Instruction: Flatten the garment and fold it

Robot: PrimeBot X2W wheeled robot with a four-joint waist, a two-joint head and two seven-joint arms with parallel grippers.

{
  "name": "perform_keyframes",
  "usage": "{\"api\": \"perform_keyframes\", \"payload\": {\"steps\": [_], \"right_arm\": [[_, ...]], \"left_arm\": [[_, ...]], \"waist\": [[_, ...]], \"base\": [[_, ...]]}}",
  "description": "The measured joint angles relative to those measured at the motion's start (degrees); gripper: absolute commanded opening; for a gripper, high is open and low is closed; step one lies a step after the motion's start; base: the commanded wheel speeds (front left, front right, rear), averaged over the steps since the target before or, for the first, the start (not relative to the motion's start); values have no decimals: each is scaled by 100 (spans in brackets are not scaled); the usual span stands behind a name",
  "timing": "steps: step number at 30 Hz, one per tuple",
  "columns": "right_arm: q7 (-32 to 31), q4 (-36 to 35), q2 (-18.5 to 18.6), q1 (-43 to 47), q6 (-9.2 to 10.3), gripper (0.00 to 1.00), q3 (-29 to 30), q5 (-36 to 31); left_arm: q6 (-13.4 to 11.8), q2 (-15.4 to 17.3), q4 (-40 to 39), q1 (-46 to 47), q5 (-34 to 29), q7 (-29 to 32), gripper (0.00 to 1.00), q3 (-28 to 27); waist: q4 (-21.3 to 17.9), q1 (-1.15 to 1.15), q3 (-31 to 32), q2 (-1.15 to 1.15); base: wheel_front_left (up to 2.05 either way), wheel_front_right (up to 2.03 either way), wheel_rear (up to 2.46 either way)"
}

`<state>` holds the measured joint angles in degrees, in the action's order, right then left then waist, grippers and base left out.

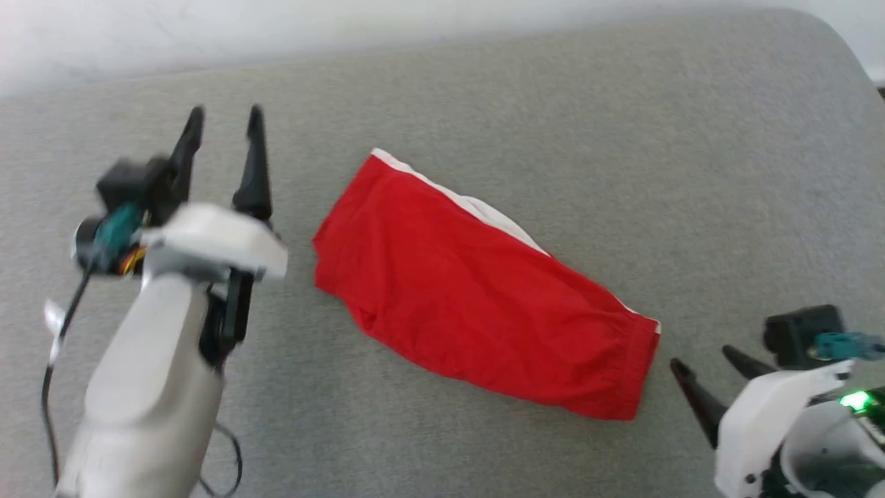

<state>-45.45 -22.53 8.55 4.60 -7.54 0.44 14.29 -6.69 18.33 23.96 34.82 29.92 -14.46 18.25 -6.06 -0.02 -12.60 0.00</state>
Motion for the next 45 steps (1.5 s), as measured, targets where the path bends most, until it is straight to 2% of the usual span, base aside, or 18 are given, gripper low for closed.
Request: {"api": "perform_keyframes", "payload": {"steps": [5,9,15,20,26,27,28,29,36,38,45], "right_arm": [[-91,421,-245,-38,0,100,-77,-177],[-91,1020,-333,-113,0,100,-5,-275],[180,1849,-432,-302,0,100,182,-411],[587,2473,-501,-567,0,100,170,-468],[773,3040,-506,-855,0,100,-33,-486],[772,3112,-508,-907,1,72,-73,-492],[775,3170,-504,-944,1,13,-93,-491],[776,3220,-499,-978,0,0,-121,-491],[916,3373,-463,-1138,-10,0,-260,-393],[926,3371,-446,-1157,-12,0,-281,-339],[917,3259,-248,-1285,-11,0,-238,-142]], "left_arm": [[-441,82,-1707,-1210,-545,-27,100,-457],[-578,-79,-2479,-2185,-777,-27,100,-706],[-593,-322,-2785,-2841,-895,-26,100,-881],[-485,-438,-2767,-3010,-937,-26,100,-942],[-344,-542,-2664,-3040,-996,-26,100,-994],[-339,-554,-2649,-3045,-998,-26,100,-995],[-336,-564,-2641,-3059,-1007,-26,100,-1000],[-316,-575,-2631,-3073,-1027,-26,100,-1002],[-174,-623,-2465,-3093,-1027,-11,100,-981],[-81,-622,-2359,-3039,-1009,165,100,-899],[219,-695,-1607,-1847,-700,1684,100,-503]], "waist": [[214,0,113,0],[360,1,158,0],[574,1,187,0],[717,2,187,0],[786,2,198,0],[787,2,202,0],[787,1,202,0],[785,1,200,0],[687,2,186,0],[643,2,176,0],[539,3,47,0]], "base": [[0,0,0],[0,0,0],[0,0,0],[0,0,0],[0,0,0],[0,0,0],[0,0,0],[0,0,0],[0,0,0],[0,0,0],[0,0,0]]}}
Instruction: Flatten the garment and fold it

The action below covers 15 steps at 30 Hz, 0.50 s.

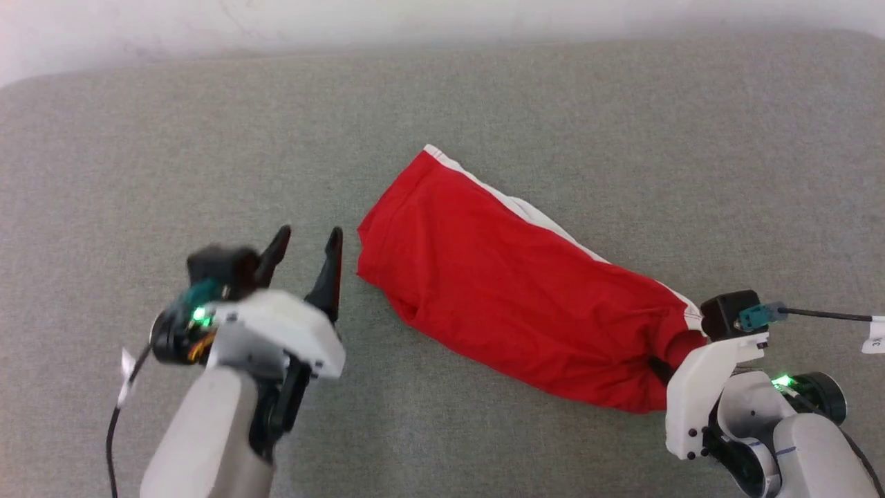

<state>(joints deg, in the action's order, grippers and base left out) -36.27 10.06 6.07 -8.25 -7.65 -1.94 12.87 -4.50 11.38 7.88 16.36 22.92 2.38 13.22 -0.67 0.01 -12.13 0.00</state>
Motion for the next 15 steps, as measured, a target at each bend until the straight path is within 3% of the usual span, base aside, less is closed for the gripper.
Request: {"api": "perform_keyframes", "payload": {"steps": [7,15], "right_arm": [[0,-127,-15,-86,1,0,-65,131],[52,-223,-46,-182,0,0,-197,186]], "left_arm": [[41,8,1388,1241,-30,1825,100,477],[-15,14,2107,1919,-107,3223,100,713]], "waist": [[-173,0,-175,0],[-433,-1,-380,0]], "base": [[0,0,0],[0,0,0]]}}
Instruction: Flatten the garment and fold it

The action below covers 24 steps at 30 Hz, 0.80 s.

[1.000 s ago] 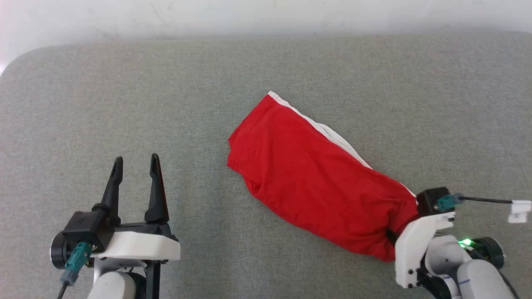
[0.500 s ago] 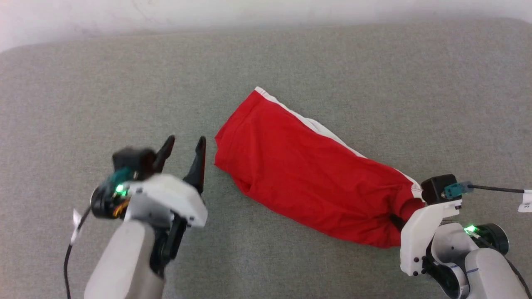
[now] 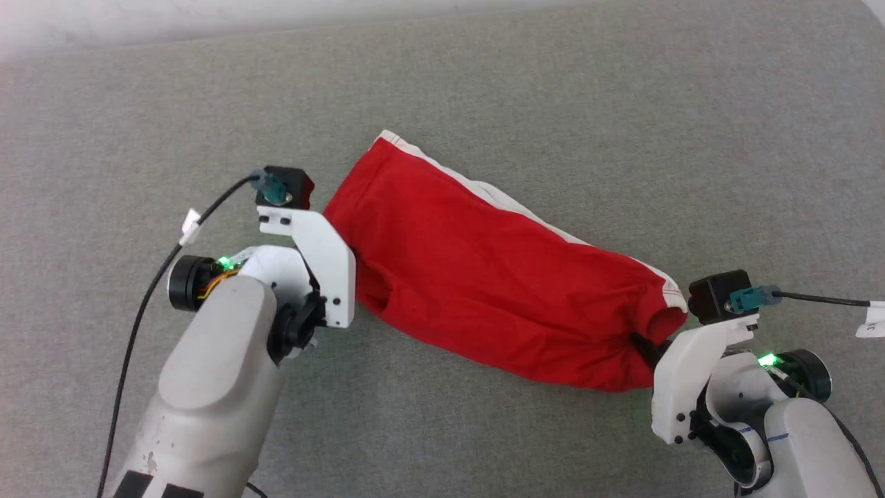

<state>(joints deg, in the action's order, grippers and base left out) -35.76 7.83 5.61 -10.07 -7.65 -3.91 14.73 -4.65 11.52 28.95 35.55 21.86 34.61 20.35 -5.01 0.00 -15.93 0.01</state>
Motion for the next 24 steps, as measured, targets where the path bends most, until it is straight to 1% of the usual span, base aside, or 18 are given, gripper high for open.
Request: {"api": "perform_keyframes", "payload": {"steps": [1,2,3,6,8,13,17,24], "right_arm": [[7,0,-1,-8,0,0,-1,2],[11,0,-1,-20,0,0,-3,3],[25,1,-2,-25,0,0,-9,4],[57,12,3,-27,0,0,-13,5],[57,27,35,-29,0,0,-18,16],[37,93,277,-55,0,0,-47,53],[-104,156,620,-119,2,0,-221,224],[-353,256,1418,-351,1,0,-818,681]], "left_arm": [[3,9,1,43,21,127,93,3],[4,21,-8,69,51,189,29,1],[11,34,-16,86,87,255,0,0],[115,-19,-63,90,292,431,0,-1],[114,-47,-93,71,335,425,0,-15],[98,-83,-187,-168,539,107,0,-230],[40,-110,-303,-430,818,-187,0,-526],[7,-188,-988,-1177,1205,-651,0,-850]], "waist": [[-29,0,-19,0],[-53,0,-37,0],[-74,0,-52,0],[-88,0,-61,0],[-57,0,-42,0],[86,1,75,0],[233,0,215,0],[567,1,463,-1]], "base": [[0,0,0],[0,0,0],[0,0,0],[0,0,0],[0,0,0],[0,0,0],[0,0,0],[0,0,0]]}}
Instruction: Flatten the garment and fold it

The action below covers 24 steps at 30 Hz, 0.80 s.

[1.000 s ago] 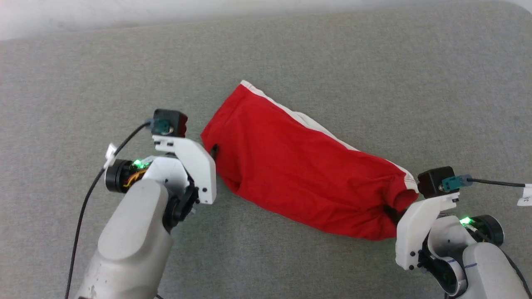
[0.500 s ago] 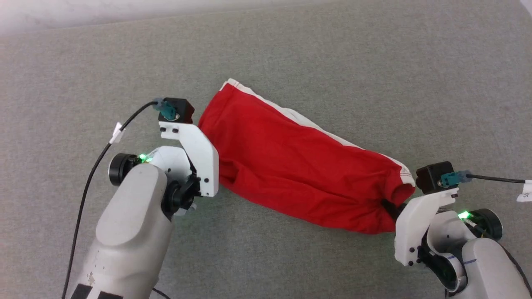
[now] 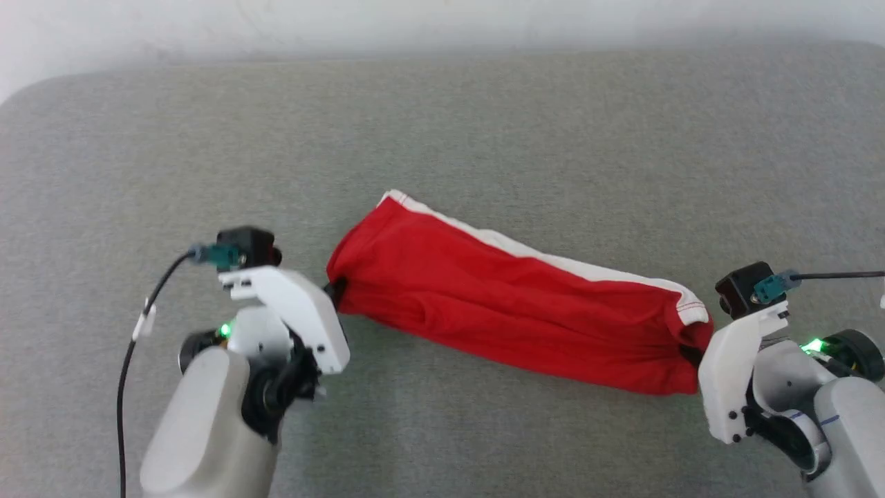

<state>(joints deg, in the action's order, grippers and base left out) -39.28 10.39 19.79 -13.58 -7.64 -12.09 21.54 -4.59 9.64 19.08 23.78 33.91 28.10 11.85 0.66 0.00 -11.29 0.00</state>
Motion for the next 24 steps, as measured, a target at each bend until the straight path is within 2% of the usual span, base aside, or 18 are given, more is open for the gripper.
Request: {"api": "perform_keyframes", "payload": {"steps": [7,15,16,17,18,19,24], "right_arm": [[-208,175,704,-288,-1,0,-541,446],[-410,349,1063,-577,-1,0,-887,809],[-430,378,1068,-591,-1,0,-890,840],[-488,417,1069,-599,-1,5,-887,861],[-568,455,1068,-600,-1,41,-891,895],[-610,471,1069,-600,2,100,-896,909],[-397,438,1011,-564,3,100,-691,959]], "left_arm": [[-124,-211,-709,-1089,245,-250,0,-108],[-358,-410,-1028,-2005,420,-231,0,8],[-364,-426,-1047,-2038,439,-232,15,26],[-381,-436,-1067,-2047,442,-232,61,44],[-413,-445,-1085,-2047,442,-232,100,51],[-447,-449,-1106,-2047,442,-234,100,45],[-563,-369,-1337,-2047,438,-249,100,-77]], "waist": [[388,-1,161,0],[661,0,273,0],[675,-1,287,0],[686,-1,300,0],[693,-1,315,0],[695,0,331,0],[671,0,425,0]], "base": [[0,0,0],[0,0,0],[0,0,0],[0,0,0],[0,0,0],[0,0,0],[0,0,0]]}}
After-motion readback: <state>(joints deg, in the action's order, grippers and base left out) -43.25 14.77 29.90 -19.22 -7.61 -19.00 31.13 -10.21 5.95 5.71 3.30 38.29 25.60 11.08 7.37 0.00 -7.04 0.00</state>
